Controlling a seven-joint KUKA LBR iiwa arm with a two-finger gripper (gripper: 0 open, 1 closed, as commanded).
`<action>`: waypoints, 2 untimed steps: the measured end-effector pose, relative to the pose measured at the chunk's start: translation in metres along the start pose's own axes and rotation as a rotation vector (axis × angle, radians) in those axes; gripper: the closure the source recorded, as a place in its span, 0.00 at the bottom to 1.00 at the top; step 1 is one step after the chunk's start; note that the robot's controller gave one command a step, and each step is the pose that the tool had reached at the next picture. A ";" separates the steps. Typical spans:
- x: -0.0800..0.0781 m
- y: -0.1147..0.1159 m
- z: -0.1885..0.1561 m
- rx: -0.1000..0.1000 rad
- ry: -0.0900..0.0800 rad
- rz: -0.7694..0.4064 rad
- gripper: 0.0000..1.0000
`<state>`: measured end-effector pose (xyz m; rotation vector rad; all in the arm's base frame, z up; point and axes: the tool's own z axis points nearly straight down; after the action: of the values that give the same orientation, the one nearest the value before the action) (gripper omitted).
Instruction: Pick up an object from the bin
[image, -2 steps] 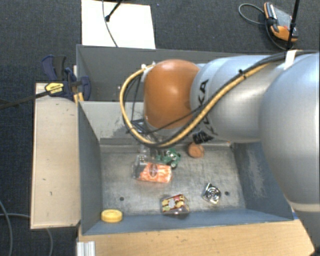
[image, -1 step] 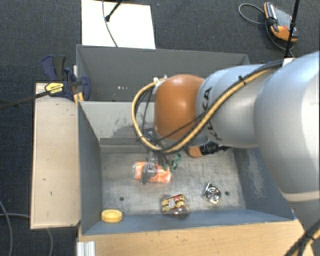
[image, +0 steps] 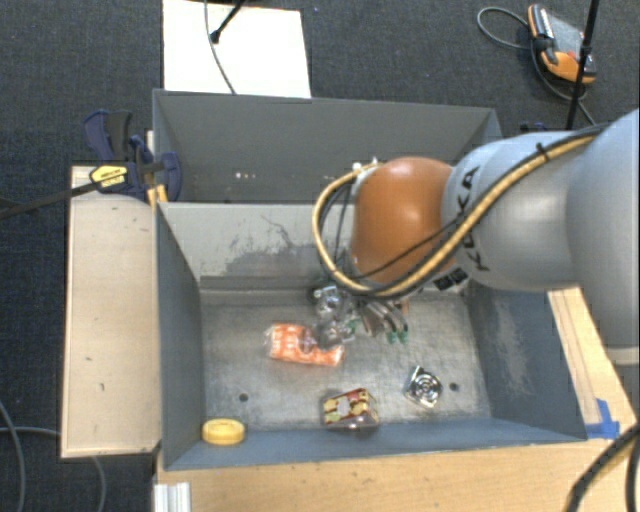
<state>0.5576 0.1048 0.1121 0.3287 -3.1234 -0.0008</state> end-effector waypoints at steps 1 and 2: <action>0.000 0.000 0.000 0.000 0.000 0.004 0.00; 0.000 0.000 0.000 0.000 0.001 0.005 0.00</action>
Offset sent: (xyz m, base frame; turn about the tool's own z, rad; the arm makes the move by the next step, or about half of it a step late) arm 0.0000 0.0000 0.0000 0.0000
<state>0.5575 0.1049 0.1121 0.3207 -3.1236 -0.0010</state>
